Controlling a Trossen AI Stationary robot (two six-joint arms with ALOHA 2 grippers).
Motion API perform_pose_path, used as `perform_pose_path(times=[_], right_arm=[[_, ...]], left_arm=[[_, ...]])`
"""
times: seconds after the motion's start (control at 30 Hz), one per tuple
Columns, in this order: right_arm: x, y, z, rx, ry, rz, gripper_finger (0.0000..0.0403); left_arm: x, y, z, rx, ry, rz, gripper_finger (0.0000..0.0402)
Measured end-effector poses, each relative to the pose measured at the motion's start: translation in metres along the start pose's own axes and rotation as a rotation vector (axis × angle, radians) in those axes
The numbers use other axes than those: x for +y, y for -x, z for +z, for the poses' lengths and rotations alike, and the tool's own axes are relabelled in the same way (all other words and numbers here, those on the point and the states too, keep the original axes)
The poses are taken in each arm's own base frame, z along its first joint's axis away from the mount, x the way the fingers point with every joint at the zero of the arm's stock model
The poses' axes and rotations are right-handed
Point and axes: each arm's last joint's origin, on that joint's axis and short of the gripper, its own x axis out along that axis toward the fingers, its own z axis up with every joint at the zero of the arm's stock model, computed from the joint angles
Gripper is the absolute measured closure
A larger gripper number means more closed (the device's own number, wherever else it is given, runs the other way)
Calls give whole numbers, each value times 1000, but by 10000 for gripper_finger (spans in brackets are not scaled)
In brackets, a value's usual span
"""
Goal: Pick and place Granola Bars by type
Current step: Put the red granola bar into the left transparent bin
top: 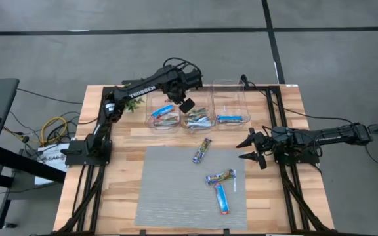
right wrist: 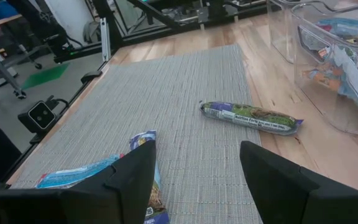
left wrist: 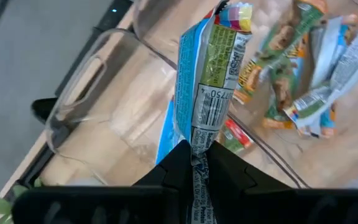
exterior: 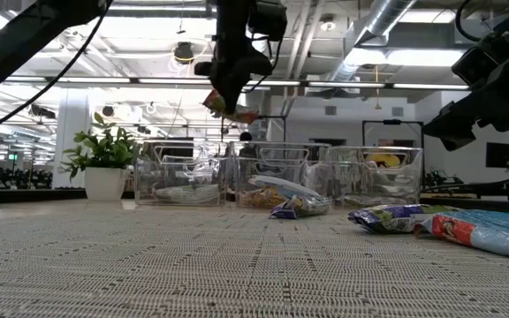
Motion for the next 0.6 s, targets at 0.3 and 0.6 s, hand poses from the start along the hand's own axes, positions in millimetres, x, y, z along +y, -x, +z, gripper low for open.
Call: perform_pose_path(times=[0.3,0.6], right_arm=[[0,0,0,0,0,0,177],[0,0,0,1,0,0,177]], left_arm=[[20,-8,6,69,-76,-183,363],[46,-16,13,61,-70,-107,358]])
